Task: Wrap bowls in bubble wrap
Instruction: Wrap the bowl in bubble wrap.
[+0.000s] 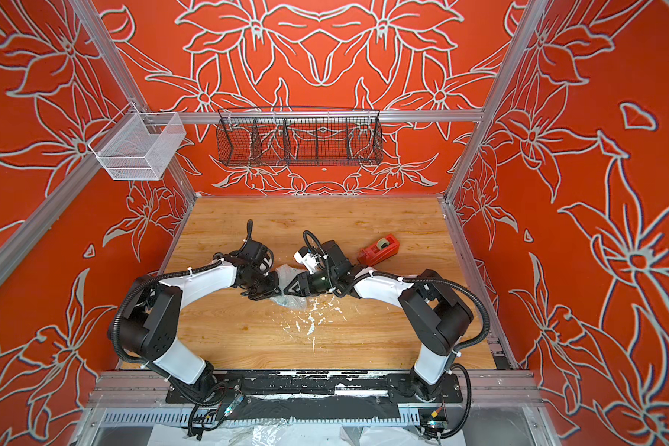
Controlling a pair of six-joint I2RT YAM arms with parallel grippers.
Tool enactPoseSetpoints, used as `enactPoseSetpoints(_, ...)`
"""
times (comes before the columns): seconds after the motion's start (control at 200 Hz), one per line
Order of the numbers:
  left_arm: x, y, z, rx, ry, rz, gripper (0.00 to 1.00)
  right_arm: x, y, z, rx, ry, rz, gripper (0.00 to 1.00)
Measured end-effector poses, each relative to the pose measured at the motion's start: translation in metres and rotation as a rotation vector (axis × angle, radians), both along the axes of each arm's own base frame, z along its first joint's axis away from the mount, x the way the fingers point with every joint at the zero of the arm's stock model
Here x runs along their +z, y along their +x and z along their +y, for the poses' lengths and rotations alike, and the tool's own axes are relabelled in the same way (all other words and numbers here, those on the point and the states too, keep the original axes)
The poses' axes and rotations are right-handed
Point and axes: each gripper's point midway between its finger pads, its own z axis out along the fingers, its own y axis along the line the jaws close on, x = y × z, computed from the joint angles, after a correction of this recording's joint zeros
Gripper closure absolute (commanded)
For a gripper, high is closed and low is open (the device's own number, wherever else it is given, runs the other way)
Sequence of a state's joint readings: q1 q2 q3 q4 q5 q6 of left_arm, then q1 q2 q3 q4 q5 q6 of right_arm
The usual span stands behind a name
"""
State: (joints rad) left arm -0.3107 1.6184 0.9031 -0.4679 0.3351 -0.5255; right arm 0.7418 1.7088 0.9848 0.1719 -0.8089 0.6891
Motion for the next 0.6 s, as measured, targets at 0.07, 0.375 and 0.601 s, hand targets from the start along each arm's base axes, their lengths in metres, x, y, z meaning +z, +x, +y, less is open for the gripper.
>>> enactPoseSetpoints(0.07,0.000,0.000,-0.001,-0.001,0.001,-0.001,1.00,0.007,0.004,0.003,-0.006,0.013,-0.012,0.55)
enactPoseSetpoints(0.375,0.000,0.003,0.000,0.029,0.011,-0.010,1.00,0.020,0.015,0.008,-0.050,0.029,-0.003,0.64)
enactPoseSetpoints(0.601,0.001,0.009,-0.001,0.063,0.004,-0.019,1.00,0.005,0.019,0.009,-0.086,0.003,0.046,0.77)
